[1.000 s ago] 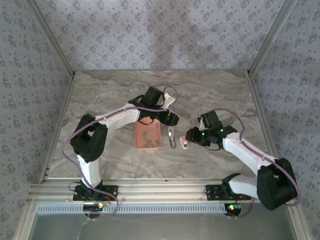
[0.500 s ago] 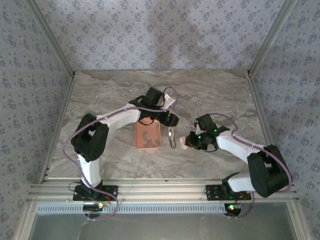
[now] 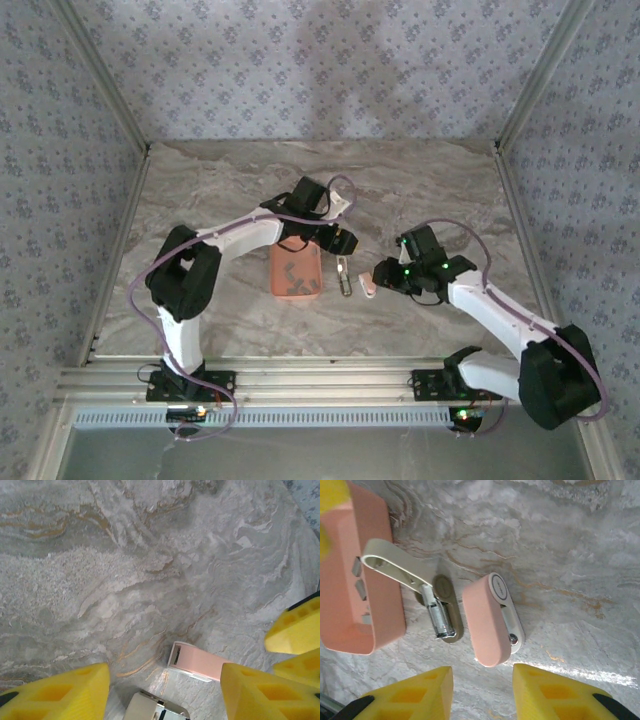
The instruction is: Load the staples into the stapler
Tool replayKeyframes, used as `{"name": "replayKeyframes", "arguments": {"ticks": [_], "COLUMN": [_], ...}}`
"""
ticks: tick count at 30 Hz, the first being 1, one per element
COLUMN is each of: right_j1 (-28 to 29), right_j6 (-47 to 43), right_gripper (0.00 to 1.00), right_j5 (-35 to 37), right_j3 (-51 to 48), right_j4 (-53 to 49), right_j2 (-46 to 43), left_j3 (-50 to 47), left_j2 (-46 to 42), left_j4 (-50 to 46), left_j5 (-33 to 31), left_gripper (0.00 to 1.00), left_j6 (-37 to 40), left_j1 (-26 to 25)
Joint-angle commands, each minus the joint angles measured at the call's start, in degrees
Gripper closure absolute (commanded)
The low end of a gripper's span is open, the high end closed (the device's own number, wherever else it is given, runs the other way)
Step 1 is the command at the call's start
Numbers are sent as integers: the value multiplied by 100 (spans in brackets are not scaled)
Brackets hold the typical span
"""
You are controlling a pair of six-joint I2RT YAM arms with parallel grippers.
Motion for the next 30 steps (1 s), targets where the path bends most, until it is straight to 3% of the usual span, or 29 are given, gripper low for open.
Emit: {"name": "replayKeyframes", "arguments": {"ticks": [1, 7, 20, 30], "right_j1": [-8, -18, -57, -19], "right_j6": [-87, -87, -89, -71], "right_gripper": [63, 63, 64, 64], "right_j5": [61, 40, -28, -123], "right_j3": [22, -56, -97, -19], "right_j4": [-159, -62, 96, 227], "right_j2": [-76, -74, -11, 130], "left_j3": [46, 200, -58, -274], "left_j2": [212, 404, 80, 12], "left_j4": [-302, -574, -634, -949], "left_j5": [-75, 46, 1027, 1132], "left_gripper": [39, 40, 49, 51], "left_j6": [143, 323, 733, 981], "left_j1": [-29, -155, -331, -532]}}
